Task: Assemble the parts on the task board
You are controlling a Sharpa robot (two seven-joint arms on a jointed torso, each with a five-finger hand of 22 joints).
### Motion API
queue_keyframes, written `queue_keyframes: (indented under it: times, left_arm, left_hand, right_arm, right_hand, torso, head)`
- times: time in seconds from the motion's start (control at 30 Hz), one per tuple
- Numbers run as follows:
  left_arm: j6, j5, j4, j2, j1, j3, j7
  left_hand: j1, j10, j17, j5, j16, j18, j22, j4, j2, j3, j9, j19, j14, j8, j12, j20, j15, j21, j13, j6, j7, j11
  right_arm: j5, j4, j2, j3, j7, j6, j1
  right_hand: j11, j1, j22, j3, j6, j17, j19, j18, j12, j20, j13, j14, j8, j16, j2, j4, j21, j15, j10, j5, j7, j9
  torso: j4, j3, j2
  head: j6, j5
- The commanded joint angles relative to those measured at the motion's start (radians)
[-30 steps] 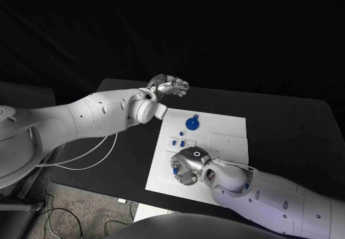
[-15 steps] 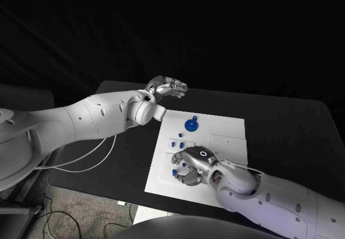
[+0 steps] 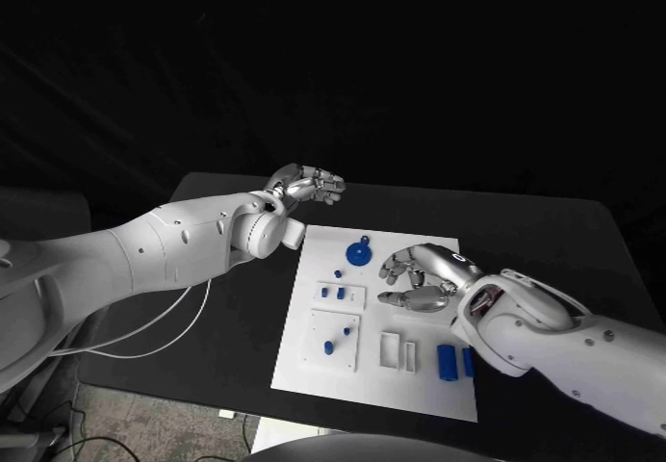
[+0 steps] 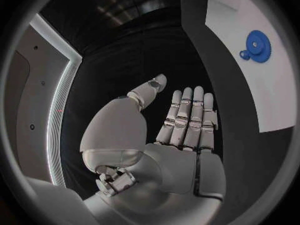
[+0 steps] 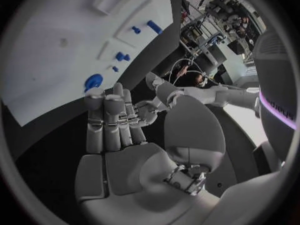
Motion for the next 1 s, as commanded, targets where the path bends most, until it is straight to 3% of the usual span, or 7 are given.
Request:
queue_keyframes:
  times: [0.03,0.2,0.27,0.37,0.6,0.9,1.0]
  left_arm:
    - [0.014,0.011,0.0,0.001,-0.007,0.0,0.012]
    - [0.014,0.023,-0.006,0.004,-0.014,0.0,0.02]
    - [0.016,0.023,0.0,0.0,-0.014,0.0,0.02]
    - [0.018,0.023,0.01,-0.005,-0.014,0.0,0.022]
    - [0.019,0.029,0.034,-0.015,-0.023,-0.001,0.023]
    - [0.018,0.035,0.082,-0.047,-0.036,-0.004,0.031]
    - [0.018,0.037,0.092,-0.052,-0.046,-0.005,0.032]
  left_hand:
    - [-0.002,-0.007,0.002,-0.006,-0.004,0.009,0.001,0.001,-0.002,-0.006,-0.001,-0.002,0.003,0.005,0.004,0.006,0.007,-0.005,-0.002,-0.008,-0.003,0.0]
    - [-0.011,-0.008,0.005,-0.011,-0.007,0.009,0.002,0.007,-0.003,-0.01,-0.002,-0.001,0.003,0.005,0.005,0.006,0.007,-0.007,-0.003,-0.009,-0.002,0.0]
    - [-0.018,-0.009,0.009,-0.029,-0.011,0.009,0.004,0.012,-0.004,-0.016,-0.003,-0.002,0.004,0.005,0.006,0.006,0.007,-0.01,-0.004,-0.011,-0.002,0.0]
    - [-0.03,-0.01,0.013,-0.044,-0.014,0.009,0.006,0.017,-0.013,-0.026,-0.004,-0.001,0.004,0.006,0.007,0.006,0.008,-0.011,-0.005,-0.012,-0.001,0.0]
    - [-0.065,-0.012,0.024,-0.043,-0.023,0.01,0.01,0.012,-0.011,-0.08,-0.007,-0.003,0.005,0.008,0.01,0.006,0.007,-0.018,-0.006,-0.015,-0.001,0.0]
    - [-0.127,-0.016,0.039,-0.042,-0.039,0.013,0.012,0.022,-0.015,-0.141,-0.012,-0.004,0.003,0.008,0.013,0.007,0.009,-0.033,-0.008,-0.021,-0.001,0.0]
    - [-0.149,-0.016,0.043,-0.043,-0.044,0.014,0.013,0.027,-0.019,-0.158,-0.014,-0.003,0.003,0.009,0.014,0.007,0.009,-0.037,-0.008,-0.022,-0.001,0.0]
  right_arm:
    - [0.2,0.01,-0.044,-0.002,0.025,0.154,0.009]
    - [0.251,0.026,-0.12,-0.001,-0.053,0.268,0.034]
    - [0.277,0.018,-0.132,-0.002,-0.091,0.298,0.049]
    - [0.323,0.019,-0.151,-0.002,-0.144,0.321,0.058]
    - [0.371,0.03,-0.171,-0.004,-0.28,0.367,0.059]
    - [0.402,0.064,-0.205,-0.029,-0.439,0.434,0.048]
    - [0.398,0.054,-0.2,-0.051,-0.455,0.437,0.04]
  right_hand:
    - [-0.03,-0.009,0.016,-0.021,0.001,0.003,-0.007,0.099,0.189,-0.006,0.158,-0.012,0.011,0.0,0.034,0.007,-0.007,-0.024,-0.045,-0.01,-0.012,0.017]
    - [-0.063,-0.022,0.02,0.008,0.011,0.005,0.024,0.099,0.595,-0.021,0.503,0.018,0.014,0.002,0.047,0.036,0.003,-0.059,-0.145,-0.046,-0.041,0.05]
    - [-0.069,-0.029,0.022,0.028,0.022,0.013,0.033,0.099,0.648,-0.022,0.538,0.026,0.018,0.013,0.067,0.06,0.01,-0.06,-0.118,-0.105,-0.047,0.055]
    - [-0.072,-0.042,0.025,0.045,0.022,0.046,0.046,0.099,0.751,-0.03,0.624,0.026,0.014,0.046,0.045,0.081,0.04,-0.062,-0.113,-0.114,-0.054,0.063]
    - [-0.075,-0.076,0.026,0.032,0.025,0.088,0.047,0.099,0.845,-0.04,0.708,0.024,0.009,0.082,0.054,0.097,0.079,-0.067,-0.101,-0.108,-0.052,0.075]
    - [-0.078,-0.188,0.025,-0.01,0.034,0.126,0.04,0.099,0.89,-0.046,0.759,0.018,0.01,0.113,0.081,0.158,0.105,-0.07,-0.106,-0.112,-0.056,0.088]
    - [-0.08,-0.209,0.025,-0.021,0.036,0.136,0.036,0.099,0.895,-0.051,0.769,0.015,0.01,0.119,0.081,0.165,0.113,-0.072,-0.11,-0.112,-0.058,0.092]
  torso:
    - [-0.0082,0.0026,-0.013]
    - [-0.0162,0.0078,-0.025]
    - [-0.0171,0.0095,-0.029]
    - [-0.0236,0.0114,-0.039]
    - [-0.0292,0.0145,-0.057]
    - [-0.0351,0.0143,-0.09]
    - [-0.0373,0.0115,-0.104]
  head:
    - [0.017,-0.02]
    - [0.021,-0.038]
    - [0.017,-0.048]
    - [0.014,-0.053]
    - [0.007,-0.083]
    - [-0.018,-0.093]
    - [-0.031,-0.093]
